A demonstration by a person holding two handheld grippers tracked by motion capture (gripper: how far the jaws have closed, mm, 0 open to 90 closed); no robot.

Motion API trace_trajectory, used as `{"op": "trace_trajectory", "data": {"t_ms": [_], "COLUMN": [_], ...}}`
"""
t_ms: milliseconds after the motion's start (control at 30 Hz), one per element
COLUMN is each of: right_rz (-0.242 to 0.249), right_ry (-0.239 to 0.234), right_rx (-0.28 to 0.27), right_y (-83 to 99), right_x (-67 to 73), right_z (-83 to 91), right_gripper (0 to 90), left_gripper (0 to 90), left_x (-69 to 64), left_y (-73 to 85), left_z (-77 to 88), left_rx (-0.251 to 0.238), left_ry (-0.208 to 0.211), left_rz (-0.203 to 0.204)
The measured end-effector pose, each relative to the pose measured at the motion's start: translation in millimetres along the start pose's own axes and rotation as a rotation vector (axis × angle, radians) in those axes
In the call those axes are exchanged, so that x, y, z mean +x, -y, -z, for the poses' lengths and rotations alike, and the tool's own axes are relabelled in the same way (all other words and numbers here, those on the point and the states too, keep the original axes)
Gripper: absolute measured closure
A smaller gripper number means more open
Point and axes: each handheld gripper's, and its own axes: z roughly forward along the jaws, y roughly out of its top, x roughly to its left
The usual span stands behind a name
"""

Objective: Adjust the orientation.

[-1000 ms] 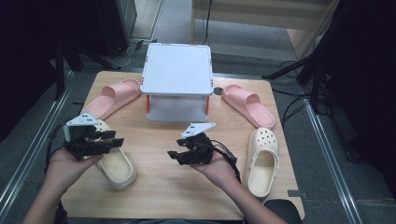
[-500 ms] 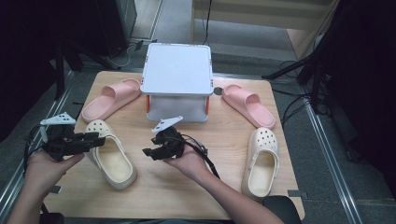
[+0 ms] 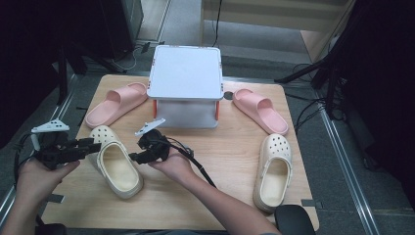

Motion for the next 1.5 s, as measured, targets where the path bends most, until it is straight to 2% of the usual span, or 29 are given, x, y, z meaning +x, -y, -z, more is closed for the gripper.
{"op": "trace_trajectory", "data": {"t_ms": [200,367,433,533,700,767,833,1000,1200,1367,1500], "right_rz": [0.024,0.006,-0.009,0.0,-0.065,-0.091,-0.076,-0.095,-0.087,-0.079,-0.108], "right_ry": [-0.006,0.002,0.0,0.037,0.056,0.038,0.057,0.057,0.07,0.102,0.146], "right_rx": [0.006,0.033,0.044,0.057,0.036,0.023,0.017,-0.003,-0.03,-0.038,-0.036], "right_y": [-11.9,-15.8,-15.8,-15.7,-18.3,-19.8,-21.4,-26.1,-23.9,-5.6,17.9], "right_x": [11.8,14.9,14.8,15.7,11.1,6.9,4.6,0.0,-3.9,-8.4,-19.0], "right_z": [-19.3,-34.6,-38.9,-43.4,-39.7,-36.6,-31.3,-11.4,26.7,62.0,86.7], "right_gripper": [47.9,52.9,55.8,65.7,76.5,77.9,78.6,78.8,78.8,78.7,78.7], "left_gripper": [56.6,56.0,55.9,55.8,57.8,57.7,56.9,55.0,53.8,53.7,53.6], "left_x": [1.9,2.2,2.4,2.7,2.2,2.0,1.4,0.9,-1.7,-8.9,-18.3], "left_y": [0.6,1.2,1.2,1.1,1.0,0.6,0.3,-1.1,-3.3,-8.3,-13.9], "left_z": [2.6,1.6,1.8,2.6,5.1,6.3,6.6,6.3,3.4,-7.2,-20.2], "left_rx": [-0.015,-0.019,-0.018,-0.019,-0.056,-0.066,-0.074,-0.088,-0.109,-0.101,-0.085], "left_ry": [0.002,-0.002,-0.002,-0.003,-0.01,-0.005,-0.006,-0.004,0.007,0.027,0.05], "left_rz": [0.014,0.019,0.021,0.02,0.022,0.018,0.019,0.018,0.004,-0.017,-0.047]}}
